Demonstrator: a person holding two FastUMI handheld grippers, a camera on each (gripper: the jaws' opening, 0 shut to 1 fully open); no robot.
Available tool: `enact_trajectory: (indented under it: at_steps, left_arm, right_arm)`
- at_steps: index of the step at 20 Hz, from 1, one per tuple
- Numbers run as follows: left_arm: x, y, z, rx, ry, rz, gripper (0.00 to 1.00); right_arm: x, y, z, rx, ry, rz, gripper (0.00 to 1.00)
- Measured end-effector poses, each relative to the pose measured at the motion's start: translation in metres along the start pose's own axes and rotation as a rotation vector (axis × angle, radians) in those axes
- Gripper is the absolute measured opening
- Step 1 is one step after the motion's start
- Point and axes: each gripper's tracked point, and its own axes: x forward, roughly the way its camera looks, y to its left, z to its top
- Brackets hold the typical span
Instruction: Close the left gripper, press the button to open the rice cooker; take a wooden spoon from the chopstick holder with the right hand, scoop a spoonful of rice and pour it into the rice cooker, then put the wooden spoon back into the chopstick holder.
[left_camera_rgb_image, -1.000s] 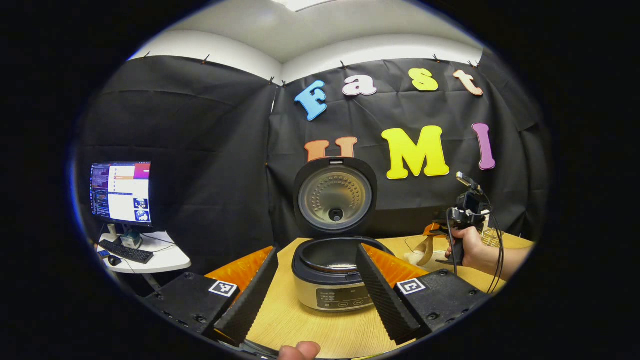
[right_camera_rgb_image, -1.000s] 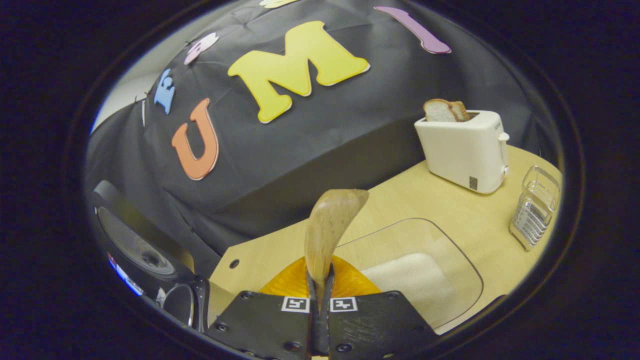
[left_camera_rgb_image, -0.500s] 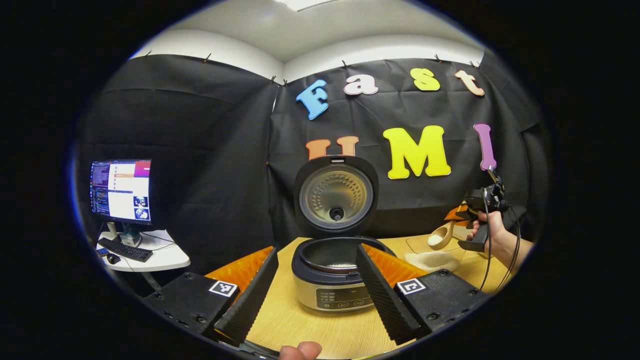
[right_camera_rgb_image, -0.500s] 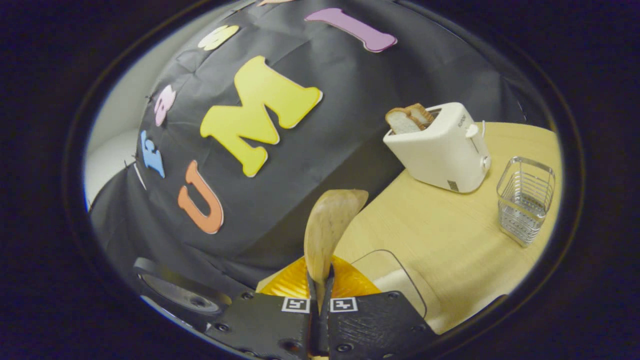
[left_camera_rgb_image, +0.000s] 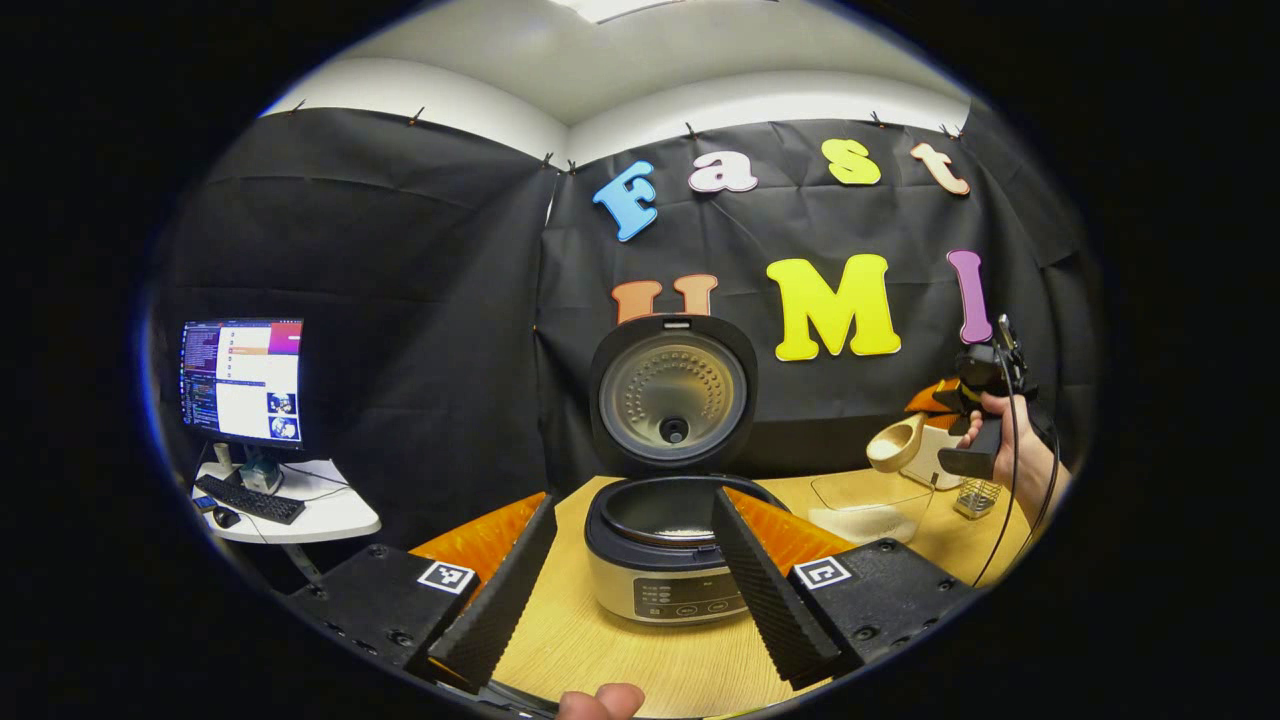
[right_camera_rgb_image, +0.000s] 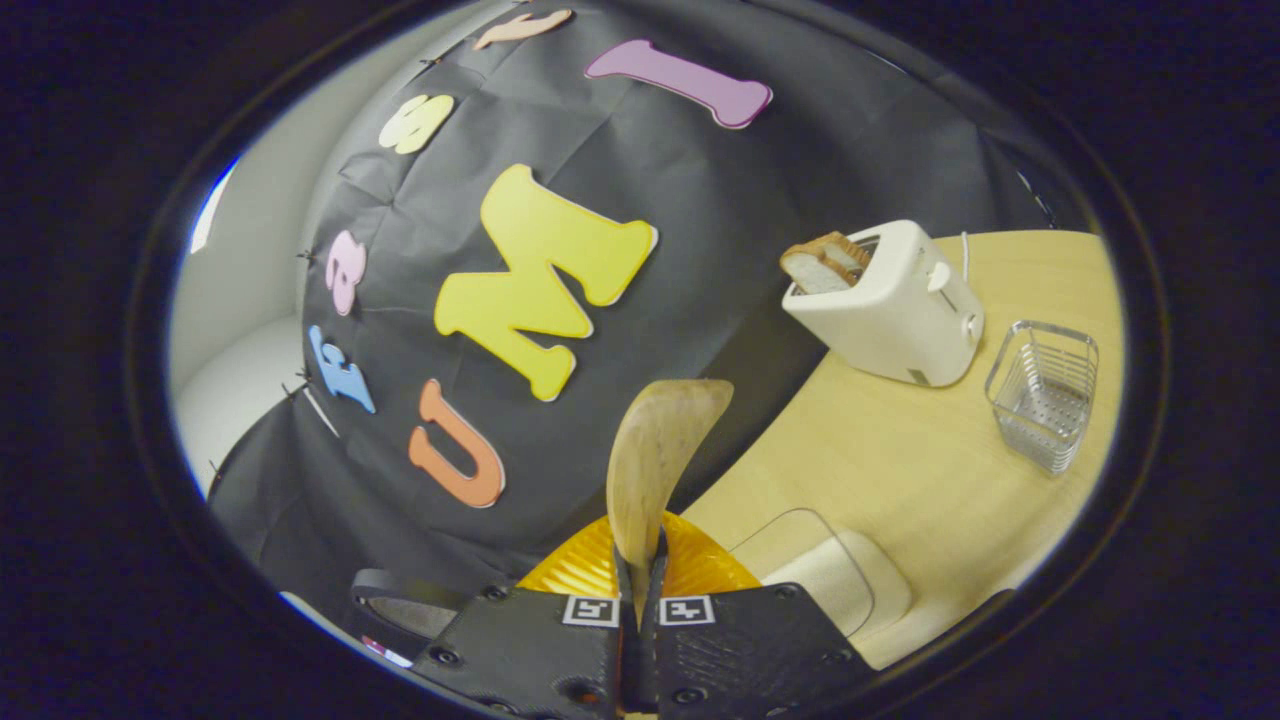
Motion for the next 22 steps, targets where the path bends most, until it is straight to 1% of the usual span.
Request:
enact_trajectory:
  at_steps: [2,5,7,9,12,16,19,22]
  left_arm:
    - [0.0,-0.004,-0.002,-0.011,0.004,-0.033,0.99]
    - [-0.001,0.013,-0.003,0.002,0.014,0.004,1.0]
    - [-0.002,0.014,-0.003,-0.005,0.016,-0.007,1.0]
    - [-0.004,0.02,-0.003,-0.003,0.015,-0.001,1.0]
    - [-0.006,0.026,-0.002,0.01,0.014,0.003,1.0]
    - [-0.008,0.034,-0.004,0.018,0.019,0.018,1.0]
    - [-0.009,0.043,-0.005,0.032,0.033,0.045,1.0]
    - [-0.01,0.042,-0.004,0.01,0.032,0.04,0.99]
  right_arm:
    - [-0.005,0.03,-0.014,-0.008,0.02,0.048,0.0]
    - [-0.011,0.077,-0.046,0.002,0.073,0.127,0.0]
    - [-0.012,0.103,-0.068,0.009,0.113,0.167,0.0]
    - [-0.009,0.124,-0.088,-0.019,0.137,0.187,0.0]
    - [-0.005,0.151,-0.114,-0.108,0.133,0.203,0.0]
    - [0.007,0.171,-0.149,-0.231,0.139,0.212,0.0]
    - [0.019,0.172,-0.165,-0.318,0.14,0.192,0.0]
    - [0.03,0.17,-0.177,-0.404,0.129,0.18,0.0]
